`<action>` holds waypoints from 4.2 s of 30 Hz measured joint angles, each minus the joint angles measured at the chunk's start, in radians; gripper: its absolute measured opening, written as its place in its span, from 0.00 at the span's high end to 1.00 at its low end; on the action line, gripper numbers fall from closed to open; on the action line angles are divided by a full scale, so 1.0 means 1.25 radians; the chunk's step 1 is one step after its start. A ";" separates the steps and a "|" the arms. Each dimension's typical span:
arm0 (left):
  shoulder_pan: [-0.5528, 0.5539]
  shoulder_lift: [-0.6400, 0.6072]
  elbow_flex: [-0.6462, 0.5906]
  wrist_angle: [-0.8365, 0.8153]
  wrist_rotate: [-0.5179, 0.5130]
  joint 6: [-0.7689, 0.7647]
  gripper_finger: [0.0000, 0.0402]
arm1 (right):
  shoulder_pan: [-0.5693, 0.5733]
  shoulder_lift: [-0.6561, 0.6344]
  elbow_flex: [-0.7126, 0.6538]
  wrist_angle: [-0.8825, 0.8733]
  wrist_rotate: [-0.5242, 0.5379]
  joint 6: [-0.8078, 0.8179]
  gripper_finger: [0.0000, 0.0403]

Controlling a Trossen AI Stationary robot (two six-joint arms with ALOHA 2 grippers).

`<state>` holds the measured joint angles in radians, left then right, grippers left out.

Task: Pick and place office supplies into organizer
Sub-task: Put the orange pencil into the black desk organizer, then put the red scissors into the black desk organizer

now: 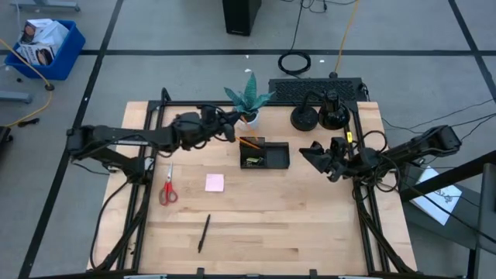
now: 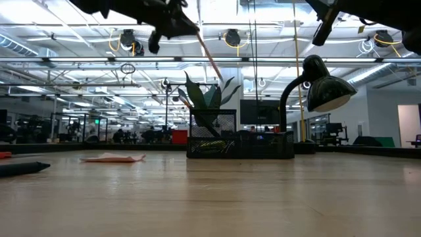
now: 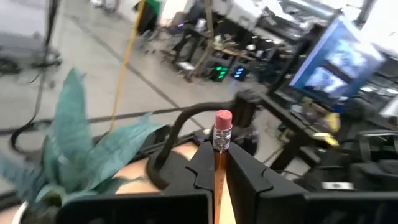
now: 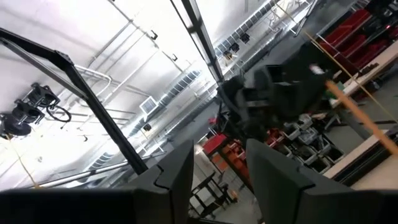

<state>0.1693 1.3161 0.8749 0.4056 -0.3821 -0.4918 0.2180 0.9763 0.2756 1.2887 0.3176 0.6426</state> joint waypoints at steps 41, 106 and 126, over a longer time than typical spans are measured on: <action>0.030 0.282 0.000 0.090 0.001 -0.099 0.82 | -0.002 -0.022 0.000 -0.055 0.013 0.021 0.67; -0.319 -0.468 0.000 -0.384 0.082 -0.213 0.52 | -0.032 0.327 0.507 -0.760 -0.210 -0.140 0.68; -0.464 -0.318 0.000 -1.041 0.228 -0.545 0.53 | -0.032 -0.109 -0.014 -0.487 -0.182 0.107 0.68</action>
<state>-0.4105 0.9184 0.8753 -0.8956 -0.0969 -1.1735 0.1783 0.8404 0.2586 0.6802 0.0898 0.7763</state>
